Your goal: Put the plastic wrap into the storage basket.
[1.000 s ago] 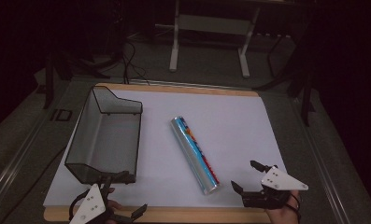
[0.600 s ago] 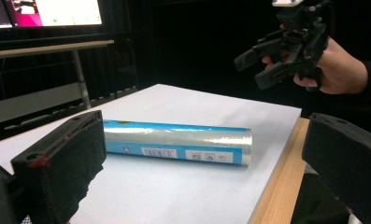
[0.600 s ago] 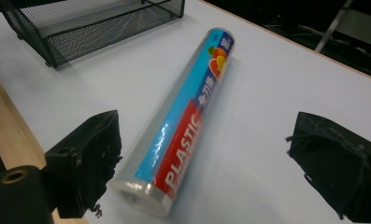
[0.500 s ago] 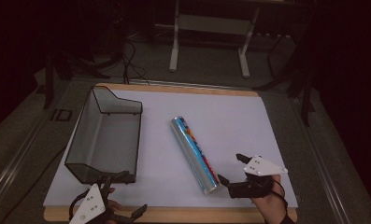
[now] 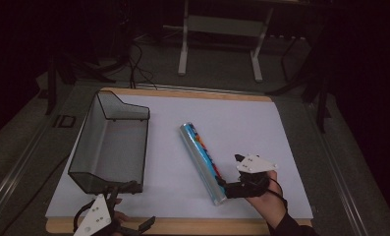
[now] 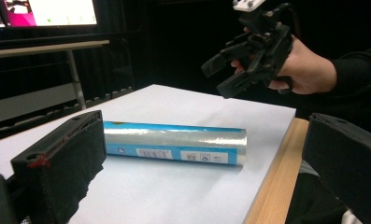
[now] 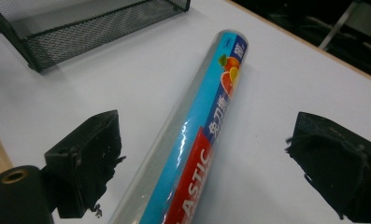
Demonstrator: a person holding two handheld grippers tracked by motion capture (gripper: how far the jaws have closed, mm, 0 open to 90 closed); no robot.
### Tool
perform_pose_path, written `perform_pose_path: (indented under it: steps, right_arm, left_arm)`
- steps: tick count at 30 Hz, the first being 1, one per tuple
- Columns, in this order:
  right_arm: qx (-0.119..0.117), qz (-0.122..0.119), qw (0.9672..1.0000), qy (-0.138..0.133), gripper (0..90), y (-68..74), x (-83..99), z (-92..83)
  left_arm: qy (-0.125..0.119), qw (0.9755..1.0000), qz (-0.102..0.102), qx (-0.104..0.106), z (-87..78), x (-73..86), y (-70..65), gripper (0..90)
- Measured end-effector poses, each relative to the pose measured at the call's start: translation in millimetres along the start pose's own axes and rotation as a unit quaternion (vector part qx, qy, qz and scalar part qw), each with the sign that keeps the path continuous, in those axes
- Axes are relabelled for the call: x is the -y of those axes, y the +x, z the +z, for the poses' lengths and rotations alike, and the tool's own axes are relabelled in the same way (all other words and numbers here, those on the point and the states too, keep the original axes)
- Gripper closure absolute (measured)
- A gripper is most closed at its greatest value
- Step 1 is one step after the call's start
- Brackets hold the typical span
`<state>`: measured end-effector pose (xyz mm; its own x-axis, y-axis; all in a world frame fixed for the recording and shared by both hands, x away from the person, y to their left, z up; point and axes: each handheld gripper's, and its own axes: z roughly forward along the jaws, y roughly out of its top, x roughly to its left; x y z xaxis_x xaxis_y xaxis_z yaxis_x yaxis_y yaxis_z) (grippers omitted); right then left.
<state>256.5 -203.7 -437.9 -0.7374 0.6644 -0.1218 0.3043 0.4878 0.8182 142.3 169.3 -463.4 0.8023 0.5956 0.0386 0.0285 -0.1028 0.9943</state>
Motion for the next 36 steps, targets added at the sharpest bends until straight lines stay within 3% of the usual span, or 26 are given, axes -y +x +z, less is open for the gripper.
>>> perform_pose_path:
  steps: [9,14,25,36]
  right_arm:
    - [0.006,0.018,0.9995,0.024,9.0,-0.6,-11.2,24.7]
    - [-0.003,0.031,0.9986,0.043,9.0,-0.4,-14.6,40.6]
    - [0.002,0.042,0.9965,0.072,9.1,2.3,-20.7,69.7]
    - [0.005,0.065,0.9906,0.12,9.1,1.7,-27.8,99.6]
  left_arm:
    - [0.001,1.0,0.001,0.002,0.8,-0.1,-0.6,0.6]
    - [0.001,1.0,0.001,0.002,0.8,0.0,-0.4,0.6]
    - [0.002,1.0,0.003,0.005,1.3,-0.1,-0.8,0.7]
    - [0.003,1.0,0.006,0.007,1.3,-0.3,-0.9,0.6]
